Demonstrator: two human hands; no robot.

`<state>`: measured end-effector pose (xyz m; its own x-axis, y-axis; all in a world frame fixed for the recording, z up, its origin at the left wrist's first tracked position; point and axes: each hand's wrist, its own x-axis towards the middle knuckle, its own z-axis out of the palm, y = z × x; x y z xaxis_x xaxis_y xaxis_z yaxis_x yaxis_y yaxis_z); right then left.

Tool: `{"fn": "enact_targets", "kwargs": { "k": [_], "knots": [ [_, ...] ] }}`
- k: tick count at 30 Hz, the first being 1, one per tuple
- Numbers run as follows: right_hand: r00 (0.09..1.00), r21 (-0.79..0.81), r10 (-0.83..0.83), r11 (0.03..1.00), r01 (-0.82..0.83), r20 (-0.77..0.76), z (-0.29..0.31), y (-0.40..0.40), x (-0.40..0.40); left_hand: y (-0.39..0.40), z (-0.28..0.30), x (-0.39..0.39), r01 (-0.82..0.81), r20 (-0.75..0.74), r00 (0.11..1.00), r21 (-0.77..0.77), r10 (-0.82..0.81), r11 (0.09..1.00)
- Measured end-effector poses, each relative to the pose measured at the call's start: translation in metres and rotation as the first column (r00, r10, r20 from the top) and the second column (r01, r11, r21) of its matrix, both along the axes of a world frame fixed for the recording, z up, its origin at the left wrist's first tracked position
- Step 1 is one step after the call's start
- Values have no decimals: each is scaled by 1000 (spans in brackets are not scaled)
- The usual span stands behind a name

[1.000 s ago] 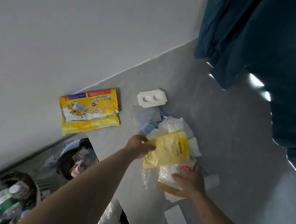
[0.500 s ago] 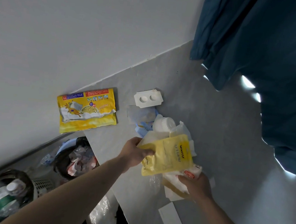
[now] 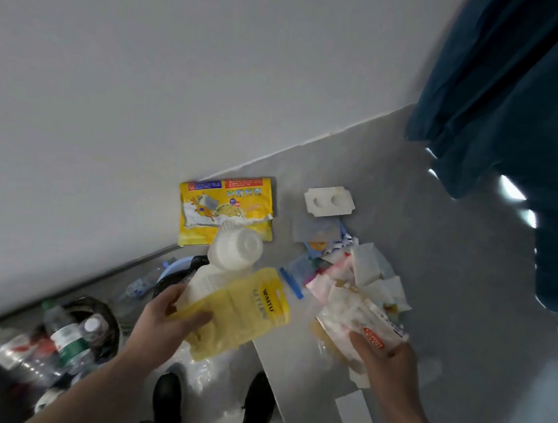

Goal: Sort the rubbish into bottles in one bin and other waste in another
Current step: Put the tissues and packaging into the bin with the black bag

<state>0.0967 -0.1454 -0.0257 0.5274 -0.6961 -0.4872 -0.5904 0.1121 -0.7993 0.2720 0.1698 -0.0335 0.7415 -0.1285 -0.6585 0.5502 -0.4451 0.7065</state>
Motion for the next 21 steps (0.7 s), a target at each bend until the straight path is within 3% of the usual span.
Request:
{"fn": "enact_targets", "kwargs": {
  "k": [5,10,14,21],
  "knots": [
    [984,2,174,985,-174,-28,-12,70,33,84,-5,-5,-131,28,991,76,129,988],
    [955,-18,268,962,-272,-124,-46,157,68,142,-46,-16,-207,-67,972,204,224,957],
    [927,-81,328,934,-347,-184,-76,216,96,152,-101,-2,-123,-180,965,322,189,939],
    [868,-234,344,867,-440,-357,-155,254,139,119,-206,66,173,-242,967,393,-80,903]
  ]
}}
